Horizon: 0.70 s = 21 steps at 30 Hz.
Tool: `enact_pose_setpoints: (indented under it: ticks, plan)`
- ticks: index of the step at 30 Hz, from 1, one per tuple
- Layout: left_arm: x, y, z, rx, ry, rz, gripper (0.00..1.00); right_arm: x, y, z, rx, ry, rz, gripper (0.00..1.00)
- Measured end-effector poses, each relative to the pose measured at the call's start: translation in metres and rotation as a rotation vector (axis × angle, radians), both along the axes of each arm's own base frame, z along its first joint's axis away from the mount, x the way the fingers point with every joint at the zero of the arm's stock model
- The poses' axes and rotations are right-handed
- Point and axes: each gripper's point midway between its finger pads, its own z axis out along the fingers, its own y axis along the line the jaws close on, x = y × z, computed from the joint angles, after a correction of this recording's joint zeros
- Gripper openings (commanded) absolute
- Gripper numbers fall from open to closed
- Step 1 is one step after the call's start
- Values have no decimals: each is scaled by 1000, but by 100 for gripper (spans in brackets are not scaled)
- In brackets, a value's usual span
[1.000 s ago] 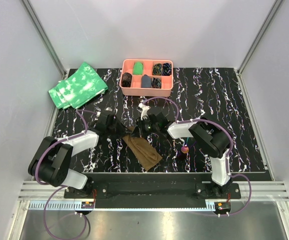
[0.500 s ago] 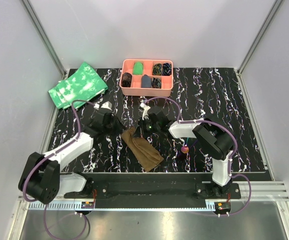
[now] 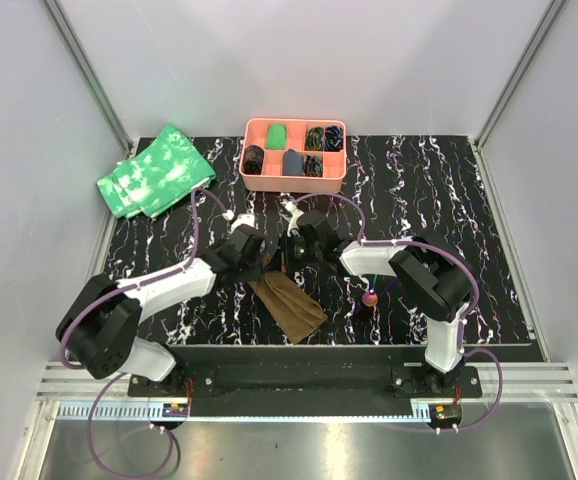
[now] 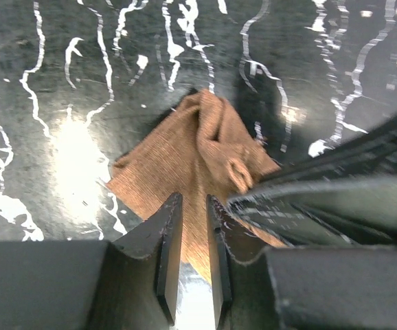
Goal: Fold the napkin into a case and place the utensils inside
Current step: Grasp the top corner of the smaller rectangle folded napkin from the folded napkin.
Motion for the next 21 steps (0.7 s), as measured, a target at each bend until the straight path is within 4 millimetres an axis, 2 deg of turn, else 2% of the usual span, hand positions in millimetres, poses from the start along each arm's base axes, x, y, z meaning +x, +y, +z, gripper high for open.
enact_pose_setpoints:
  ticks: [11, 21]
  plan:
    - [3, -2, -12, 148, -9, 0, 25, -2, -1, -2, 4, 12, -8, 0]
    - [4, 6, -16, 236, -20, 20, 18, -3, -2, -3, 12, 15, -10, 0]
